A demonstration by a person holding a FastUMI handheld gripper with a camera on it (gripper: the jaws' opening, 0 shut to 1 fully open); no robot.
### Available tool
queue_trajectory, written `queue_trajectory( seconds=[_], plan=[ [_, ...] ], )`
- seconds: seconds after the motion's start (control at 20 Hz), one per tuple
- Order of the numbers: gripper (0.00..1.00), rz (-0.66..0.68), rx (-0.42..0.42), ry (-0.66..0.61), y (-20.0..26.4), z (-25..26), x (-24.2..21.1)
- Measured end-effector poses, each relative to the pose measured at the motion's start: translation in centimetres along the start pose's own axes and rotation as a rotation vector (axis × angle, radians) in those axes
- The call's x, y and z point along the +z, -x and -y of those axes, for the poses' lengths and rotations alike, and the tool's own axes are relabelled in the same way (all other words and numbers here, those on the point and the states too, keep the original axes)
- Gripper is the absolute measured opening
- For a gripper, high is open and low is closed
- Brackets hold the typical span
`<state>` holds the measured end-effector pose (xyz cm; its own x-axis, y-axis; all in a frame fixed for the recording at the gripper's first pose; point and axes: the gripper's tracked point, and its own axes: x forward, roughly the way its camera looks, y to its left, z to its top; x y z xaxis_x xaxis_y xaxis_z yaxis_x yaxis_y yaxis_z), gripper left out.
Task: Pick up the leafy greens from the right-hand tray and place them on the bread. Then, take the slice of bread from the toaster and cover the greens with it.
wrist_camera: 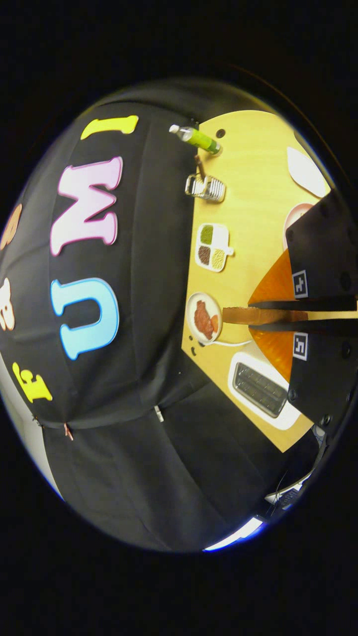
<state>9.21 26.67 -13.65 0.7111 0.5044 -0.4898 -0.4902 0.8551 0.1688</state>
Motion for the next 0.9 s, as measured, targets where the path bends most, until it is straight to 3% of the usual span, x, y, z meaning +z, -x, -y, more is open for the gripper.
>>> queue_trajectory(
  seconds=[0.2, 0.45, 0.9],
  plan=[
    [0.1, -0.07, -0.018, -0.117, 0.2, 4.8, -4.3],
    [0.1, -0.122, 0.003, -0.236, -0.3, 6.8, -8.2],
    [0.13, -0.194, -0.039, -0.325, -1.3, 11.3, -13.6]
  ],
)
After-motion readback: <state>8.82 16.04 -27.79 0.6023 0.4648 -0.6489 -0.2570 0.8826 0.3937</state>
